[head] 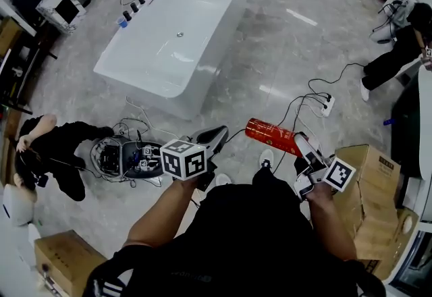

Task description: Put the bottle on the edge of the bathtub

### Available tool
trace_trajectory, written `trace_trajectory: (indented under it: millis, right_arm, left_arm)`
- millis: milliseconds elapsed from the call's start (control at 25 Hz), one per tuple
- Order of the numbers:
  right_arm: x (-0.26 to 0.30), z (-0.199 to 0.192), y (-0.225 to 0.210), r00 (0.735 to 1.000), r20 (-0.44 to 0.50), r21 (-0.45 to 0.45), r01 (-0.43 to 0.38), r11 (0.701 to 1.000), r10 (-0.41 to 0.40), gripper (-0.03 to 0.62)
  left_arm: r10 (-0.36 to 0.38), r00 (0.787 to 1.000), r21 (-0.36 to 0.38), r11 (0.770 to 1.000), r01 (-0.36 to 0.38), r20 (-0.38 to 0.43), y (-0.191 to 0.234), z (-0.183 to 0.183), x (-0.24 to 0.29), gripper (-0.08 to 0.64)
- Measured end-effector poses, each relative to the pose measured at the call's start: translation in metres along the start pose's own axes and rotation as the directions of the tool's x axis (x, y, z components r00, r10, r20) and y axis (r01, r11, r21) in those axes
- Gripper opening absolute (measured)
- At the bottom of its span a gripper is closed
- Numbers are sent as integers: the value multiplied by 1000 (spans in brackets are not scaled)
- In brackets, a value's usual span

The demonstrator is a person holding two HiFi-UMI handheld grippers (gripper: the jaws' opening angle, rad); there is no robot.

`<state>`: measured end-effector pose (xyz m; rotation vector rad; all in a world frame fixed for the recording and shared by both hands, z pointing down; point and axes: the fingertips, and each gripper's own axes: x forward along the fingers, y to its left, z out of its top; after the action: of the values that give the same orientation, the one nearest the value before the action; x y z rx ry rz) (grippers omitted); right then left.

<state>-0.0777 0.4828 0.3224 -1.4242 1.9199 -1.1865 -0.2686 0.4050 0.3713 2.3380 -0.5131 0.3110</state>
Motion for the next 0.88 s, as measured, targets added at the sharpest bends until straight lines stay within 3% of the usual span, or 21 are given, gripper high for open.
trace_trajectory:
  millis: [240,360,480,880]
  right_arm:
    - [6,9,-18,1000,-1,20,18,1000,-18,284]
    - [18,21,-29,1000,-4,17,18,1000,-18,284]
    - [30,42,-43,1000,-9,22,10,1000,-10,284]
    - [75,131,-95,997,-54,18,-49,999,50,284]
  left_arm:
    - [9,1000,59,998,-7,-28,-1,2,16,17]
    - [23,999,53,998,-21,-38,7,6,28,17]
    - [33,999,24,999,-32,-37,12,18,46,17]
    - [100,995,73,992,-99,-9,15,84,133,17]
